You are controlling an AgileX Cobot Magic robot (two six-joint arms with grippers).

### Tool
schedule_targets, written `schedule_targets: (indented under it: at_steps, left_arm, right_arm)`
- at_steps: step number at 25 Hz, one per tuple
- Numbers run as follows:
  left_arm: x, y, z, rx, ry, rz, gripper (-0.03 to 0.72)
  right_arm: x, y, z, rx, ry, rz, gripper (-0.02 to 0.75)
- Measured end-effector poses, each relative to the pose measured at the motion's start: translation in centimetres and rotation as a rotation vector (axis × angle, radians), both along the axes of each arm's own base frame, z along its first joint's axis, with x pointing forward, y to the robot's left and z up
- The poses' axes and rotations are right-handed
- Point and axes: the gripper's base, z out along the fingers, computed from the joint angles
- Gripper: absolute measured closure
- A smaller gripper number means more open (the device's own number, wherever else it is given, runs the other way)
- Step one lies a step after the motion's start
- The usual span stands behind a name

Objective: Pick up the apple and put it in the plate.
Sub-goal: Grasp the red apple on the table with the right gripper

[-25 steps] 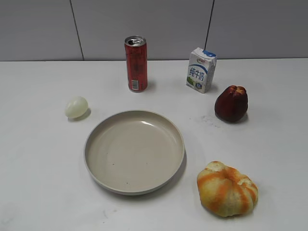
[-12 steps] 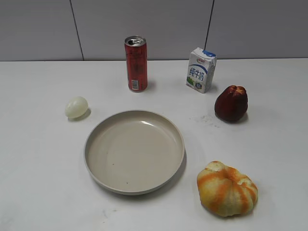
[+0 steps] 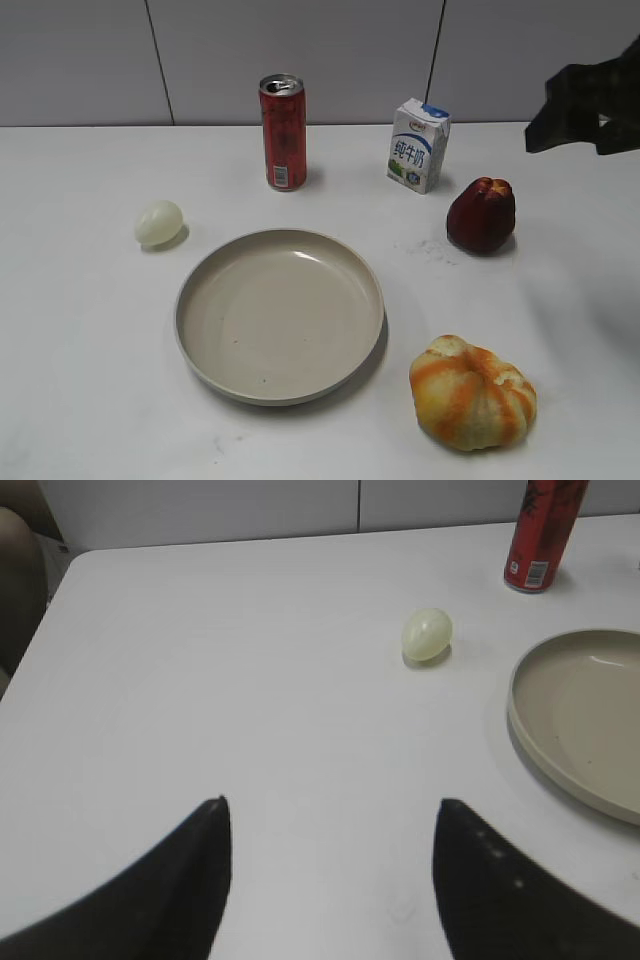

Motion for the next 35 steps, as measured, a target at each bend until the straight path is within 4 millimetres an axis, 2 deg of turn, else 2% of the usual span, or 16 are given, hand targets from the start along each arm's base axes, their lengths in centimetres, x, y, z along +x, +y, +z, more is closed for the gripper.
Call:
schedule_targets:
  at_steps: [3, 6, 13, 17, 24, 35]
  left_arm:
    - [0.0, 0.0, 0.0, 0.0, 0.0, 0.0, 0.201]
    - [0.0, 0.0, 0.0, 0.0, 0.0, 0.0, 0.201]
    - [0.0, 0.0, 0.0, 0.0, 0.0, 0.0, 0.201]
    - [0.0, 0.0, 0.0, 0.0, 0.0, 0.0, 0.201]
    - [0.0, 0.0, 0.0, 0.0, 0.0, 0.0, 0.201]
    - [0.0, 0.0, 0.0, 0.0, 0.0, 0.0, 0.201]
  right_arm:
    - [3.5, 0.7, -1.7, -0.013, 0.081, 0.008, 0.138]
    - [6.2, 1.3, -3.6, -0.032, 0.164, 0.019, 0.143]
    - [10.5, 1.6, -6.9, -0.118, 0.221, 0.039, 0.143]
    - [11.7, 1.8, -8.5, -0.121, 0.247, 0.032, 0.143]
    - [12.4, 1.9, -12.5, -0.123, 0.342, 0.005, 0.143]
    - [12.6, 2.0, -12.2, -0.126, 0.37, 0.007, 0.172]
